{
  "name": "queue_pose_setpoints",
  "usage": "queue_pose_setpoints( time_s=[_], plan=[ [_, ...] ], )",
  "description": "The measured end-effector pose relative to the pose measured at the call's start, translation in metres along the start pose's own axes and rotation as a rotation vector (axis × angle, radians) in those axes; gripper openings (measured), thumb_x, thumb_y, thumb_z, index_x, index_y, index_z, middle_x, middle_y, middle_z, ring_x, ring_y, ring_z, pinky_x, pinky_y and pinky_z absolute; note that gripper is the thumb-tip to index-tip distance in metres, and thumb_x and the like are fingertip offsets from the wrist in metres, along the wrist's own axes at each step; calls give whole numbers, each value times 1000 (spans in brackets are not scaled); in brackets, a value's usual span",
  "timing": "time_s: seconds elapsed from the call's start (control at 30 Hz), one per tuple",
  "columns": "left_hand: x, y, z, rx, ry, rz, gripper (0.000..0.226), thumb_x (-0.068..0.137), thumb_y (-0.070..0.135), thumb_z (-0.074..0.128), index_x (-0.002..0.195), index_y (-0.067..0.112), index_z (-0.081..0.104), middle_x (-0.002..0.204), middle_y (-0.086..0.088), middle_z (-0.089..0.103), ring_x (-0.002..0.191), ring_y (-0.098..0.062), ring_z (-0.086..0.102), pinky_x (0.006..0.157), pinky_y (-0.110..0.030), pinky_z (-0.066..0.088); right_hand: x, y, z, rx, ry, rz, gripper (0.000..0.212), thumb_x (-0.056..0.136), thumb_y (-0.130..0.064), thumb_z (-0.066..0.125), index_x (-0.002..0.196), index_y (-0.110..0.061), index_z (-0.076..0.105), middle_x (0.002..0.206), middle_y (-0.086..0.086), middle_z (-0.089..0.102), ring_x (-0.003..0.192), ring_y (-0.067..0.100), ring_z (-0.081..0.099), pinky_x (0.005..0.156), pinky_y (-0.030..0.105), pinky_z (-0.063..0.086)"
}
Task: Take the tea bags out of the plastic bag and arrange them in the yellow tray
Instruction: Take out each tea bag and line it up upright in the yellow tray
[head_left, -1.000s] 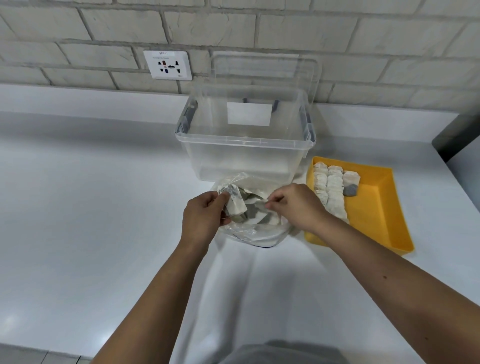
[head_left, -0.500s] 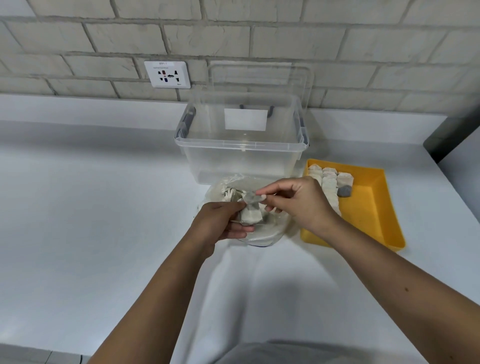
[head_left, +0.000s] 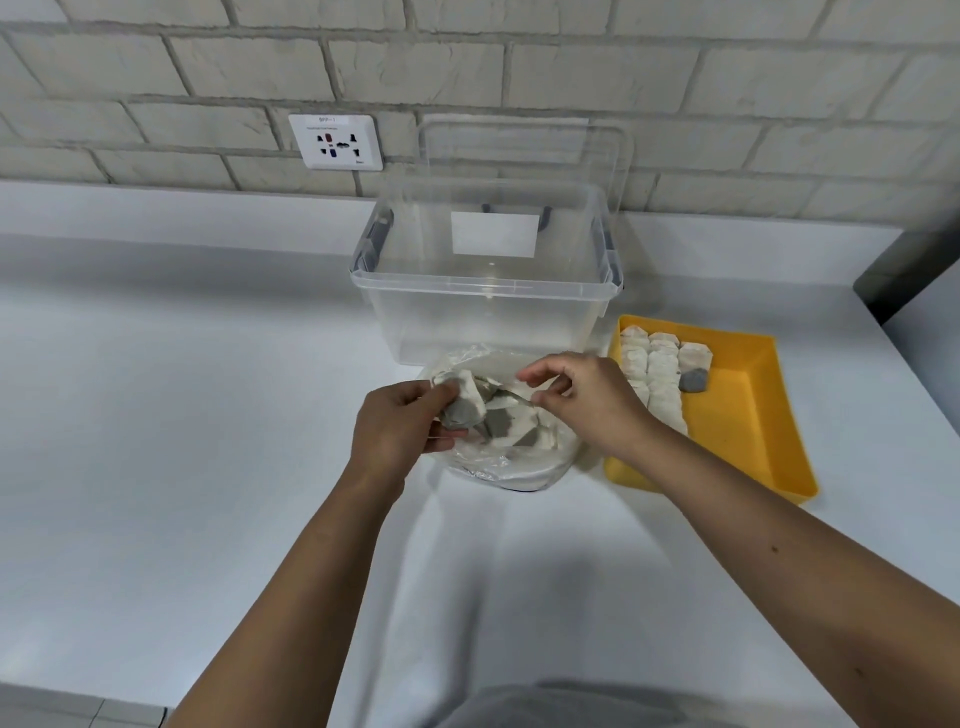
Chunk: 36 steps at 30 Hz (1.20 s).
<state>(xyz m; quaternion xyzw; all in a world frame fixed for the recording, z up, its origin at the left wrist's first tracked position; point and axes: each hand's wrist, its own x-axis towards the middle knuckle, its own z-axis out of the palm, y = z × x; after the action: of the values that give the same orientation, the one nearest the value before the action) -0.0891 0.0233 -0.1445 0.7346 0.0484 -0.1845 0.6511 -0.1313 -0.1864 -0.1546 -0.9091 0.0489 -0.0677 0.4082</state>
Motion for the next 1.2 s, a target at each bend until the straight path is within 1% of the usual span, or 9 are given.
queue_pose_setpoints(
  time_s=[0.07,0.2,0.37,0.6,0.73,0.87,0.97,1.07,1.2],
  plan=[
    [3,-2,-2,26,28,20,19,91,22,70,91,4,73,90,-21,75,70,-28,75,61,-29,59,4,4,8,-104,-31,0,23,86,-12,71,108,-18,74,102,-5,73,82,5,63,76,12,44],
    [6,-6,1,53,38,24,20,91,23,70,93,3,73,91,-22,74,69,-29,75,66,-33,60,9,3,26,-430,-127,-67,22,90,-24,65,110,-23,73,109,-1,72,104,20,61,86,32,49],
    [8,-8,1,50,23,5,22,90,23,70,93,1,72,92,-23,73,69,-28,75,64,-30,58,15,6,36,-715,-243,-76,42,82,-49,68,117,-25,68,111,-3,67,106,20,54,85,33,45],
    [9,-9,2,58,12,-11,19,91,21,69,94,3,73,89,-20,75,70,-28,76,61,-28,57,13,9,43,-881,-200,-185,26,89,-35,53,98,-21,73,99,-2,69,98,21,59,86,33,35],
    [8,-8,2,64,14,-8,20,91,22,69,93,3,73,89,-21,74,70,-28,75,63,-30,58,14,4,42,-819,-178,-169,24,90,-27,52,94,-16,72,97,2,70,94,24,63,81,32,36],
    [5,-4,-2,62,-5,-22,23,92,22,67,94,-1,72,88,-19,72,69,-27,75,64,-31,61,11,0,21,-394,30,-96,12,83,-25,66,85,-18,76,86,-3,71,75,16,64,67,30,49],
    [1,1,-1,27,-106,-95,22,94,21,65,98,0,72,92,-17,74,70,-27,76,61,-28,61,2,-12,-1,-124,214,-262,6,82,-20,69,82,-19,75,78,-9,68,63,5,60,63,24,49],
    [-6,7,7,-22,-209,-135,20,95,19,63,100,3,73,96,-19,75,74,-28,76,64,-30,62,-11,-22,-13,-170,214,-480,8,85,-15,69,88,-17,75,83,-7,68,69,9,62,64,23,48],
    [-18,16,23,-98,-342,-164,24,100,23,56,94,7,72,80,-7,76,78,-25,76,66,-28,62,-28,-15,-18,-480,203,-654,15,89,-24,61,94,-21,75,82,-4,64,72,15,60,64,27,46]
  ],
)
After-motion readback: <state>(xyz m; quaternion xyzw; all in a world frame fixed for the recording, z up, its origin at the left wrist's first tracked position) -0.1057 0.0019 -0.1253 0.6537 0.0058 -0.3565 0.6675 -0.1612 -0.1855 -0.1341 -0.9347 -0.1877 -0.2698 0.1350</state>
